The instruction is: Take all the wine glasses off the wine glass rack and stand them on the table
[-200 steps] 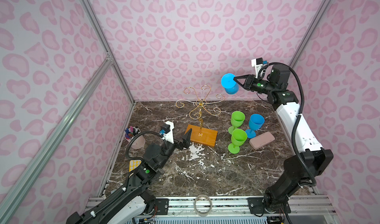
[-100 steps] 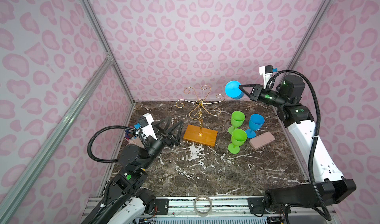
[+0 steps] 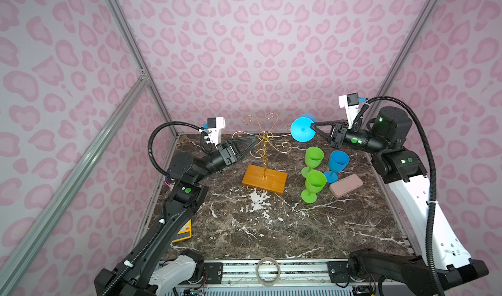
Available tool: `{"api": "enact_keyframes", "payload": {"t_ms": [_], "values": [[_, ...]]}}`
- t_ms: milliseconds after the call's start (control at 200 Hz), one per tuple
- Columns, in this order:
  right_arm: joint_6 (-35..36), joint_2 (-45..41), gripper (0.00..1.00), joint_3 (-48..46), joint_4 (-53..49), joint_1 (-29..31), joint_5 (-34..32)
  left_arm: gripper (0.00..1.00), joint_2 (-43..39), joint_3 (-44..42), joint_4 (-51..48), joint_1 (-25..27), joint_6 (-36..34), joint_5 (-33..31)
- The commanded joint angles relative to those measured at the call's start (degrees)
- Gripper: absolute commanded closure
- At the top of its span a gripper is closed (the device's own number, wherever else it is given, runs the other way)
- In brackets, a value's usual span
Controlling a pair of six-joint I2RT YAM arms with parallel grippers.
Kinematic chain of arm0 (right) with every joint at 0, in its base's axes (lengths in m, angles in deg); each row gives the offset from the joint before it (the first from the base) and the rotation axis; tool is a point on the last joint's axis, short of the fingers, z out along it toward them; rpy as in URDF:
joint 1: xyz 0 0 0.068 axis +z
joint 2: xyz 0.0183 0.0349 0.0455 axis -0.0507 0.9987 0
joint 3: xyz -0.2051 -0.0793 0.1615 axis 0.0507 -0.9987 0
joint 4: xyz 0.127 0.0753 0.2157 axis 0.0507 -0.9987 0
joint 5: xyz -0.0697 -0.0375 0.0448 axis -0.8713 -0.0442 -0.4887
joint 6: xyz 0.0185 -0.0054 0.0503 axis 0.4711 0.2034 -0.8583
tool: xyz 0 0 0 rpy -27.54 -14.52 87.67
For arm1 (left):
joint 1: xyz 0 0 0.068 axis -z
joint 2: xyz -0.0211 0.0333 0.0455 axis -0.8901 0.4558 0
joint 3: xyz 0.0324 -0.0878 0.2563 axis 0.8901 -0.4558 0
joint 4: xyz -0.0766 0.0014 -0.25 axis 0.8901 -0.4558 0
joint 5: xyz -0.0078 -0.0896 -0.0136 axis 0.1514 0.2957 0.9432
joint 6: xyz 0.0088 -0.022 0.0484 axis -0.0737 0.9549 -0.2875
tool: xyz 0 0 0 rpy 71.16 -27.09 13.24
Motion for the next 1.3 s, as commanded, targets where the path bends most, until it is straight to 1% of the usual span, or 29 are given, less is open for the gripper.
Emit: {"api": "enact_keyframes", "payload": {"t_ms": [0,55,100,195,315,500,775,1191,1296], "values": [[3.38,-0.68,1.0,0.8,-2.77,1.06,-1.37,0.16,1.19,4.18,-0.59,0.23,-1.09,8.29],[3.73,-1.11,1.0,1.0,-3.4,1.79,-1.97,0.18,2.33,6.96,-4.11,0.92,-4.09,9.93],[3.77,-1.45,1.0,1.0,-3.24,2.39,-1.83,0.21,3.51,8.48,-4.18,1.61,-5.13,11.74],[3.18,-1.7,1.0,1.42,-2.7,3.89,-1.6,0.25,6.89,11.25,-2.3,3.12,-3.76,15.22],[3.25,-1.79,1.0,1.92,-2.55,5.68,-2.31,0.28,10.52,11.73,1.81,3.98,-0.47,17.96],[3.81,-1.45,1.0,2.73,-3.18,8.75,-4.16,0.29,12.93,12.07,2.69,4.74,-0.08,18.79],[4.46,-0.67,1.0,3.73,-4.08,11.95,-6.0,0.32,14.65,14.59,0.67,6.13,-2.19,19.01],[4.57,0.31,1.0,4.25,-3.78,15.94,-9.76,0.45,15.98,14.66,-0.37,7.31,-3.55,19.17],[3.97,0.6,1.0,4.17,-3.33,16.73,-10.27,0.49,15.88,15.21,-4.11,7.49,-6.2,19.17]]}}
